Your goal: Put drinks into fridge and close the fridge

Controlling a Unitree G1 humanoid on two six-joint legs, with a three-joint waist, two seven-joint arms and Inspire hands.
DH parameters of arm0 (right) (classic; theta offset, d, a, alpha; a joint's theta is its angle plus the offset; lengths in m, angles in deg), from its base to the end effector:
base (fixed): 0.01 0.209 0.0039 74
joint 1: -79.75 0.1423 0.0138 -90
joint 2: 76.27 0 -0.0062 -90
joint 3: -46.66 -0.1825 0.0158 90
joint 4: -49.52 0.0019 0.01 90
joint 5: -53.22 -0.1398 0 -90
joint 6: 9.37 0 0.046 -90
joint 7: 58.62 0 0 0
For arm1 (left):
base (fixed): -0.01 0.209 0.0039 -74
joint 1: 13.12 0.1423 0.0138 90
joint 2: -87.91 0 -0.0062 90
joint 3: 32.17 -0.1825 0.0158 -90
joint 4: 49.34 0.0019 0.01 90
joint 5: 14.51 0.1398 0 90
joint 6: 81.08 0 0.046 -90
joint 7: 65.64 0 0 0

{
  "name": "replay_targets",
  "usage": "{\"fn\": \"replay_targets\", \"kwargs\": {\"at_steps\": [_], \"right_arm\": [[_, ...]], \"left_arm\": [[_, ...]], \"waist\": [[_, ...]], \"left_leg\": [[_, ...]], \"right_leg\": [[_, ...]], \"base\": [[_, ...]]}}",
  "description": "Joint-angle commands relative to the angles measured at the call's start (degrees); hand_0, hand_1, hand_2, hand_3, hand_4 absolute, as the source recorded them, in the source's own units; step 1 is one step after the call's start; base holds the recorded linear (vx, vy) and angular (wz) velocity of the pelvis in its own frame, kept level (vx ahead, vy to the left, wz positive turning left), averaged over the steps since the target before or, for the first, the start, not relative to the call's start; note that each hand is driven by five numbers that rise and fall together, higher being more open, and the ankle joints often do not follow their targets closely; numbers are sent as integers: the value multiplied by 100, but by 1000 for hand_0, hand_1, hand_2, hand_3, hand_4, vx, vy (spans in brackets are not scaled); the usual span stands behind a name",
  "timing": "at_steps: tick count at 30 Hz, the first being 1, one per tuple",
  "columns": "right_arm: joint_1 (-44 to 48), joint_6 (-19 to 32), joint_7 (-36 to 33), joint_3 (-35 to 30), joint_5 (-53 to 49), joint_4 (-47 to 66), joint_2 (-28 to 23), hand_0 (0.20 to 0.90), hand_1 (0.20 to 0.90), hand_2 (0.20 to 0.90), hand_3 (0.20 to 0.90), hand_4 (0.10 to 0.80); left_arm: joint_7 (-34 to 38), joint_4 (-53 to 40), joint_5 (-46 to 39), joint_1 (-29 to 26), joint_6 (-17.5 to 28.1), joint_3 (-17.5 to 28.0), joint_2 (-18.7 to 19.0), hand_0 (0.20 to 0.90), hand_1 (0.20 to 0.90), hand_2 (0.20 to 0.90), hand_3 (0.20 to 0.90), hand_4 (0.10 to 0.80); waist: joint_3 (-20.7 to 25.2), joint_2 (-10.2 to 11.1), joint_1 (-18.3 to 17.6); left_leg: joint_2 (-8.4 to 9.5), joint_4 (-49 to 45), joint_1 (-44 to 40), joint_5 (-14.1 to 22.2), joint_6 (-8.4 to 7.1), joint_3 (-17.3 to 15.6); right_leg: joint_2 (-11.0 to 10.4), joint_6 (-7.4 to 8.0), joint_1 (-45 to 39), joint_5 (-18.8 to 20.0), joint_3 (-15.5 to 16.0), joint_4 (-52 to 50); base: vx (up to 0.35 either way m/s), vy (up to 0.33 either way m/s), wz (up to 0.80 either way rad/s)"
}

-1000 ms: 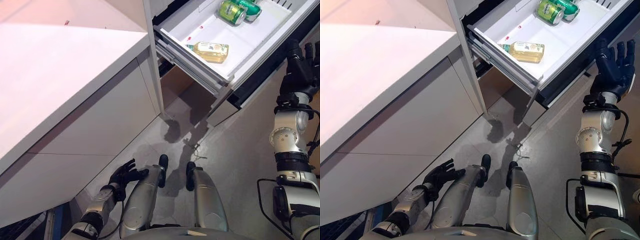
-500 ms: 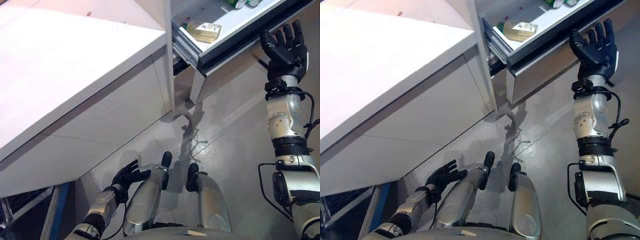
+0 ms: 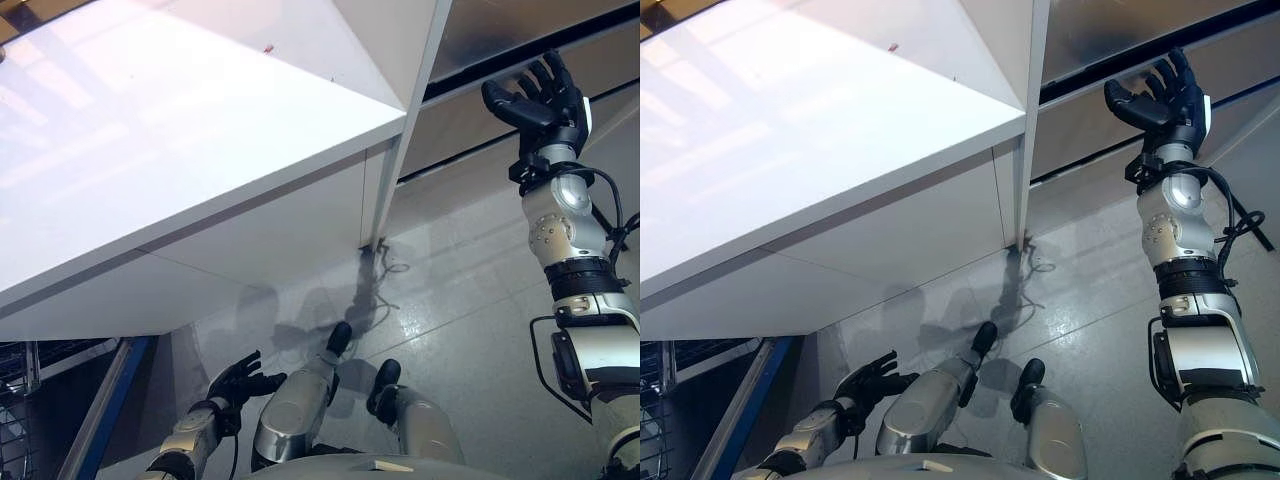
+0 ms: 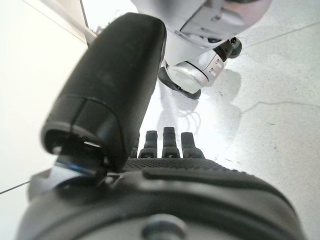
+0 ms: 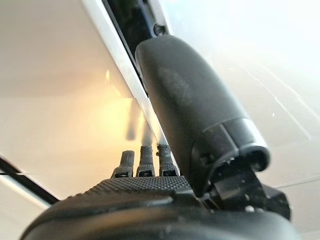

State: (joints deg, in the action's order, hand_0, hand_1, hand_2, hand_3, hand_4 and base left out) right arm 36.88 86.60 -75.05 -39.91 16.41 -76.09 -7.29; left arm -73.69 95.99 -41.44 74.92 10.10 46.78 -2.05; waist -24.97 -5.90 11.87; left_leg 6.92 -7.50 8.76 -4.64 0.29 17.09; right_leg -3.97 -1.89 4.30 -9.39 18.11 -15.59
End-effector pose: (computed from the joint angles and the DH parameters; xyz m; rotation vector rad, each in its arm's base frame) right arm 0.3269 -0.2610 0.2035 0.0928 -0.3518 -0.3797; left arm 0.1283 0.2207 -0.0921 -0.1412 0.8987 0.0465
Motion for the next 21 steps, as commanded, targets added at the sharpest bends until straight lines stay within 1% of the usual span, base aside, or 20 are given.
{"fn": "replay_targets", "kwargs": {"at_steps": [1, 2, 4, 5, 8, 11, 12, 15, 17, 19, 20, 21], "right_arm": [[830, 753, -765, 343, 1995, 1330, -581, 900, 900, 900, 900, 800], [635, 606, -1041, 304, 2527, 1874, -801, 900, 900, 900, 900, 800], [370, 458, -1136, 187, 2759, 2386, -961, 900, 900, 900, 900, 800], [117, 395, -1183, 70, 2898, 2729, -1042, 900, 900, 900, 900, 800], [-480, 372, -1210, -219, 2786, 3209, -1111, 900, 900, 900, 900, 800], [-1229, 505, -1145, -648, 2434, 3392, -1096, 900, 900, 900, 900, 800], [-1317, 518, -1136, -700, 2376, 3388, -1081, 900, 900, 900, 900, 800], [-1832, 530, -971, -982, 1747, 3242, -878, 900, 900, 900, 900, 800], [-2163, 521, -755, -1129, 1291, 3033, -610, 900, 900, 900, 900, 800], [-2430, 462, -472, -1220, 663, 2771, -344, 900, 900, 900, 900, 800], [-2680, 372, -227, -1335, 132, 2496, -109, 900, 900, 900, 900, 800], [-2931, 368, 12, -1445, -175, 2269, 47, 900, 900, 900, 900, 800]], "left_arm": [[-12, 30, 203, 528, 76, -16, 507, 900, 900, 900, 900, 800], [4, 74, 219, 570, 44, 68, 487, 900, 900, 900, 900, 800], [31, 139, 233, 609, 32, 155, 462, 900, 900, 900, 900, 800], [32, 184, 260, 632, 12, 218, 437, 900, 900, 900, 900, 800], [55, 301, 326, 650, -3, 313, 360, 900, 900, 900, 900, 800], [86, 389, 407, 616, -12, 380, 262, 900, 900, 900, 900, 800], [84, 397, 428, 609, -15, 387, 255, 900, 900, 900, 900, 800], [71, 430, 474, 536, -18, 382, 194, 900, 900, 900, 900, 800], [80, 458, 450, 451, -37, 355, 147, 900, 900, 900, 900, 800], [72, 501, 455, 385, -18, 320, 104, 900, 900, 900, 900, 800], [82, 516, 410, 363, 3, 279, 71, 900, 900, 900, 900, 800], [77, 536, 398, 338, -3, 289, 52, 900, 900, 900, 900, 800]], "waist": [[908, 555, 310], [1015, 610, 170], [1113, 668, 22], [1206, 708, -94], [1461, 794, -345], [1738, 869, -616], [1771, 878, -638], [1947, 903, -829], [2043, 899, -943], [2103, 895, -1021], [2146, 883, -1082], [2173, 874, -1120]], "left_leg": [[48, 127, -412, 563, 304, -398], [15, 200, -453, 547, 315, -492], [-27, 255, -526, 575, 322, -621], [-74, 315, -599, 596, 318, -743], [-183, 487, -755, 625, 297, -1011], [-285, 742, -935, 618, 239, -1276], [-296, 778, -961, 615, 232, -1307], [-358, 970, -1113, 602, 185, -1505], [-394, 1070, -1196, 599, 156, -1629], [-424, 1147, -1264, 587, 137, -1735], [-456, 1183, -1304, 586, 117, -1825], [-467, 1197, -1333, 596, 108, -1873]], "right_leg": [[-390, 470, -205, 622, -450, 458], [-345, 504, -207, 713, -539, 588], [-293, 523, -239, 766, -668, 708], [-254, 539, -278, 815, -784, 821], [-153, 549, -343, 899, -1038, 1047], [-58, 555, -432, 984, -1213, 1317], [-46, 555, -444, 998, -1231, 1351], [20, 555, -524, 1077, -1356, 1566], [60, 551, -572, 1127, -1440, 1691], [93, 543, -613, 1160, -1492, 1770], [116, 533, -645, 1166, -1497, 1808], [128, 532, -668, 1161, -1494, 1826]], "base": [[4, 10, -3], [0, 0, 0], [10, -4, -13], [7, -15, -34], [11, -34, -57], [-4, -65, -48], [-6, -51, -36], [-9, -56, -42], [-13, -47, -36], [-13, -41, -35], [-12, -42, -25], [-8, -44, -23]]}}
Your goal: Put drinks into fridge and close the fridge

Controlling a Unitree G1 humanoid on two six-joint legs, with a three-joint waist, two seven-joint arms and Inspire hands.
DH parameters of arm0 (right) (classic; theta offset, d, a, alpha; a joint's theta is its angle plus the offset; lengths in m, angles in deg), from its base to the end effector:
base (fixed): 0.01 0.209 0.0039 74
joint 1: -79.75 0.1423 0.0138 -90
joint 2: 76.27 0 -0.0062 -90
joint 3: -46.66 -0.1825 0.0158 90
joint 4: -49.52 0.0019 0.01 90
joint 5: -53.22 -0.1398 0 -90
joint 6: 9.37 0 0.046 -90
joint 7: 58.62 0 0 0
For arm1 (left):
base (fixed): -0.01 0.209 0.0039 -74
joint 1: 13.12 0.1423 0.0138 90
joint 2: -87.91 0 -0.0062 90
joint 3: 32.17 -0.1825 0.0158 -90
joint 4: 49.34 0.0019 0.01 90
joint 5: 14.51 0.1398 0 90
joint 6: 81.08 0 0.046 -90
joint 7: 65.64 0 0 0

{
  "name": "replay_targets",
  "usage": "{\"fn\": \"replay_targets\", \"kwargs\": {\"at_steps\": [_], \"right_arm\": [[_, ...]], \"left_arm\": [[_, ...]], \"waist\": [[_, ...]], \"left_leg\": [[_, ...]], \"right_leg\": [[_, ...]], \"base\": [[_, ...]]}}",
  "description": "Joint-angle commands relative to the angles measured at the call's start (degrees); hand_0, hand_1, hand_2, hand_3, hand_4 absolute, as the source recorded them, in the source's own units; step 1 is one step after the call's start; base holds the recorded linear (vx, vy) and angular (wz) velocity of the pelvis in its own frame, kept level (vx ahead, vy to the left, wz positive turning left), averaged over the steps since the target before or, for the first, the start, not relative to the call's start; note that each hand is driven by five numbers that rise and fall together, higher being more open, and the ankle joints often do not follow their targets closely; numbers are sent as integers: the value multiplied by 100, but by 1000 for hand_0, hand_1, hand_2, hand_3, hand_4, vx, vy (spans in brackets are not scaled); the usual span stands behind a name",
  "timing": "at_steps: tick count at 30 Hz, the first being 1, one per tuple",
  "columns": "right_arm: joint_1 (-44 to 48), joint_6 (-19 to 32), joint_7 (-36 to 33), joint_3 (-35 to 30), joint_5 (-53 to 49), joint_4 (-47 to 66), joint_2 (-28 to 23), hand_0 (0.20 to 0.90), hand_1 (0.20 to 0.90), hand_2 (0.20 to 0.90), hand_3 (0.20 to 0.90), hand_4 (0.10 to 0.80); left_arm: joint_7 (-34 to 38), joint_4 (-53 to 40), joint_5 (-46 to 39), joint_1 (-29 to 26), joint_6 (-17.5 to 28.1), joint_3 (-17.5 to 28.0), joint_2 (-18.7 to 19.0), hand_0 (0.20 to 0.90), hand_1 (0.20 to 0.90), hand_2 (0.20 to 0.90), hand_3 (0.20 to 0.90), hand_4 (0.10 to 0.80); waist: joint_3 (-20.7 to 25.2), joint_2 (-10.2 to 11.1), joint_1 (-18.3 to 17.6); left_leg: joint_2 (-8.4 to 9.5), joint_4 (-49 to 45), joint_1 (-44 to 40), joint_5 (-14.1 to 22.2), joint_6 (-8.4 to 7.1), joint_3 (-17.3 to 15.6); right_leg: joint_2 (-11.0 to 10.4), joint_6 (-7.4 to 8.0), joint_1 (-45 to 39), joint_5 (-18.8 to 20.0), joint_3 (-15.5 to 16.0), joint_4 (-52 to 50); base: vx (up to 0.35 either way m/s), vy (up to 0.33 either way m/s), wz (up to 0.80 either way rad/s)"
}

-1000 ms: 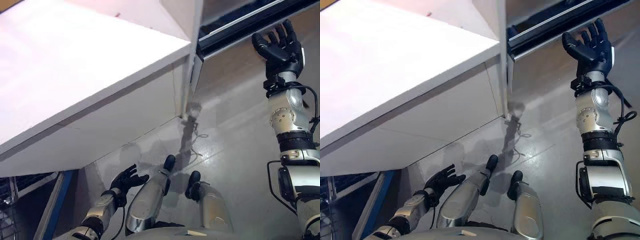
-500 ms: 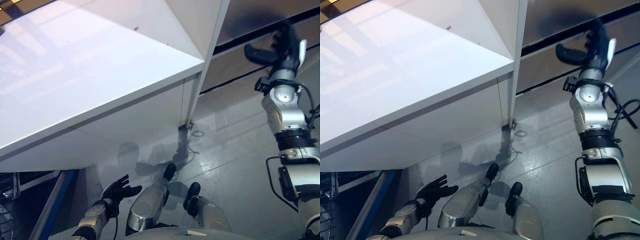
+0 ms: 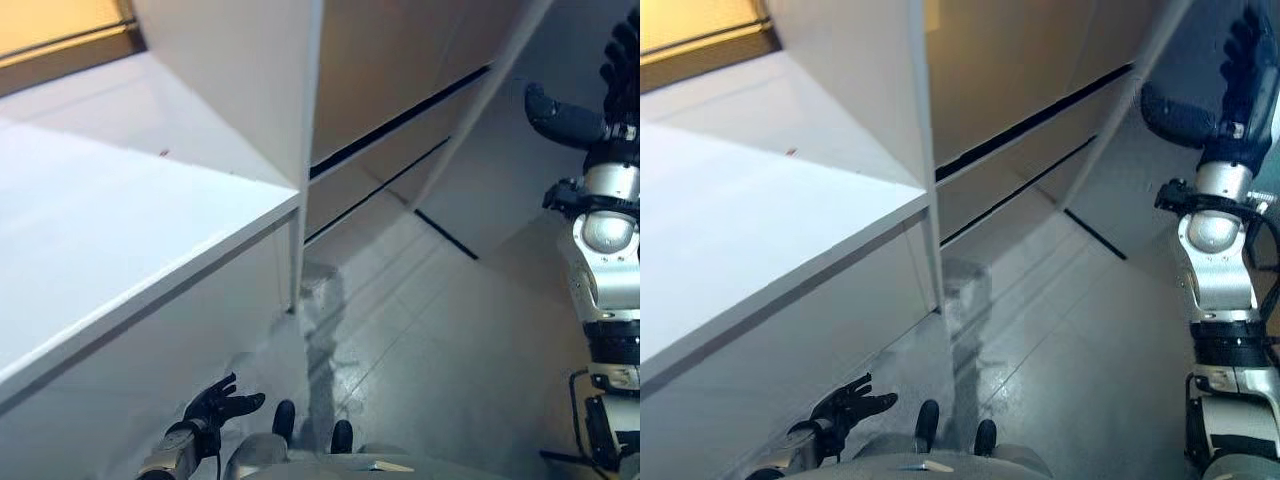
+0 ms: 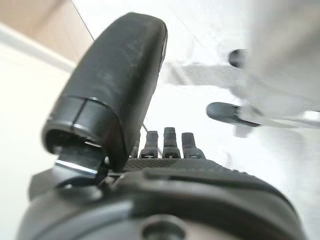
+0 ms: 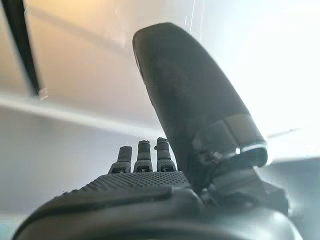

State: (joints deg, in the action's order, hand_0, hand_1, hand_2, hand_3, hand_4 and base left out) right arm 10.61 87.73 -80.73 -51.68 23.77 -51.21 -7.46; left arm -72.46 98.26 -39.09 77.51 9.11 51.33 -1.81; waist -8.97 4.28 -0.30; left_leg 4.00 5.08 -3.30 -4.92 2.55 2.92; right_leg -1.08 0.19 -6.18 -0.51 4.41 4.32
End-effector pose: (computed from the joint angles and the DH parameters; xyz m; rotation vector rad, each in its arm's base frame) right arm 0.2591 -0.2833 0.1615 -0.0143 -0.4155 -0.5176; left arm 0.1066 0.2337 -0.0981 -0.1332 0.9763 0.1474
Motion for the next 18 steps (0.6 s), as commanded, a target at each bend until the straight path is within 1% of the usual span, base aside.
{"fn": "replay_targets", "kwargs": {"at_steps": [1, 2, 4, 6, 7, 8, 9, 10, 11, 12, 13, 14, 15, 16, 17, 18], "right_arm": [[-617, 238, 778, -383, -1150, -503, 312, 900, 900, 900, 900, 800], [-656, 239, 805, -399, -1168, -530, 341, 900, 900, 900, 900, 800], [-1047, 45, 1030, -437, -1496, -1037, 719, 900, 900, 900, 900, 800], [-1421, -40, 1180, -325, -1471, -1535, 1061, 900, 900, 900, 900, 800], [-1579, -165, 1222, -259, -1511, -1784, 1207, 900, 900, 900, 900, 800], [-1763, -216, 1280, -168, -1485, -2340, 1407, 900, 900, 900, 900, 800], [-1795, -209, 1336, -150, -1506, -2503, 1460, 900, 900, 900, 900, 800], [-1909, -154, 1622, -129, -1421, -3355, 1663, 900, 900, 900, 900, 800], [-1919, -150, 1666, -124, -1432, -3489, 1689, 900, 900, 900, 900, 800], [-1963, -356, 1755, -91, -1301, -3931, 1826, 900, 900, 900, 900, 800], [-1978, -276, 1832, -68, -1292, -4156, 1873, 900, 900, 900, 900, 800], [-2008, -393, 1888, -14, -1287, -4503, 1963, 900, 900, 900, 900, 800], [-2014, -401, 1909, 1, -1240, -4589, 1984, 900, 900, 900, 900, 800], [-2062, -461, 2200, 85, -1056, -5351, 2138, 900, 900, 900, 900, 800], [-2064, -422, 2205, 100, -1035, -5394, 2143, 900, 900, 900, 900, 800], [-2093, -593, 2372, 172, -724, -5653, 2193, 900, 900, 900, 900, 800]], "left_arm": [[-19, 324, 112, 51, 104, -184, -17, 900, 900, 900, 900, 800], [-15, 323, 106, 53, 104, -192, -18, 900, 900, 900, 900, 800], [-4, 343, 69, 56, 113, -180, -61, 900, 900, 900, 900, 800], [2, 360, 27, 85, 101, -140, -91, 900, 900, 900, 900, 800], [-14, 369, 62, 105, 88, -108, -94, 900, 900, 900, 900, 800], [-59, 422, 105, 114, 51, -81, -80, 900, 900, 900, 900, 800], [-67, 442, 106, 115, 50, -83, -74, 900, 900, 900, 900, 800], [-121, 571, 176, 106, 34, -38, -55, 900, 900, 900, 900, 800], [-136, 595, 194, 104, 36, -25, -49, 900, 900, 900, 900, 800], [-170, 718, 251, 96, 23, -5, -36, 900, 900, 900, 900, 800], [-181, 762, 267, 102, 35, 8, -34, 900, 900, 900, 900, 800], [-182, 839, 292, 115, 40, 37, -33, 900, 900, 900, 900, 800], [-181, 858, 304, 119, 42, 46, -33, 900, 900, 900, 900, 800], [-215, 1070, 379, 148, 138, 116, -53, 900, 900, 900, 900, 800], [-213, 1084, 378, 149, 150, 119, -58, 900, 900, 900, 900, 800], [-225, 1150, 410, 171, 177, 175, -72, 900, 900, 900, 900, 800]], "waist": [[598, -152, 49], [603, -149, 51], [617, -156, 1], [616, -163, -52], [605, -165, -72], [582, -162, -89], [576, -162, -91], [559, -170, -86], [552, -171, -84], [539, -181, -71], [537, -186, -66], [534, -198, -56], [531, -200, -55], [542, -240, -24], [542, -244, -24], [557, -274, -6]], "left_leg": [[-187, -48, -156, 634, -127, -510], [-188, -47, -161, 636, -128, -515], [-195, -50, -196, 648, -138, -592], [-197, -68, -229, 660, -130, -657], [-197, -83, -241, 667, -125, -681], [-198, -111, -258, 683, -116, -707], [-197, -117, -264, 687, -114, -708], [-197, -135, -288, 700, -105, -717], [-196, -136, -298, 704, -103, -715], [-187, -138, -330, 714, -90, -700], [-189, -138, -339, 713, -88, -697], [-188, -138, -359, 718, -83, -685], [-187, -137, -367, 721, -82, -681], [-177, -130, -395, 717, -70, -635], [-176, -127, -400, 716, -69, -629], [-173, -125, -414, 710, -64, -600]], "right_leg": [[-146, 322, 357, 277, -117, -139], [-144, 322, 352, 277, -116, -134], [-129, 315, 325, 271, -92, -124], [-116, 301, 313, 255, -85, -147], [-111, 295, 312, 240, -82, -175], [-99, 285, 306, 220, -81, -217], [-95, 281, 301, 216, -82, -224], [-71, 262, 272, 199, -78, -235], [-67, 260, 261, 195, -77, -235], [-51, 252, 220, 191, -76, -222], [-43, 244, 210, 185, -76, -223], [-30, 233, 188, 172, -80, -222], [-27, 232, 178, 168, -81, -219], [-12, 217, 139, 148, -74, -219], [-11, 217, 134, 146, -71, -219], [-8, 210, 112, 127, -52, -228]], "base": [[1, -26, -17], [-3, -27, -16], [-10, -22, -10], [-15, -22, -7], [-19, -42, -5], [-13, -38, -4], [-8, -53, -9], [1, -34, -9], [8, -48, -8], [0, 0, 0], [16, -36, -5], [11, -20, -8], [18, -23, -10], [12, -10, -5], [0, 0, 0], [0, 0, 0]]}}
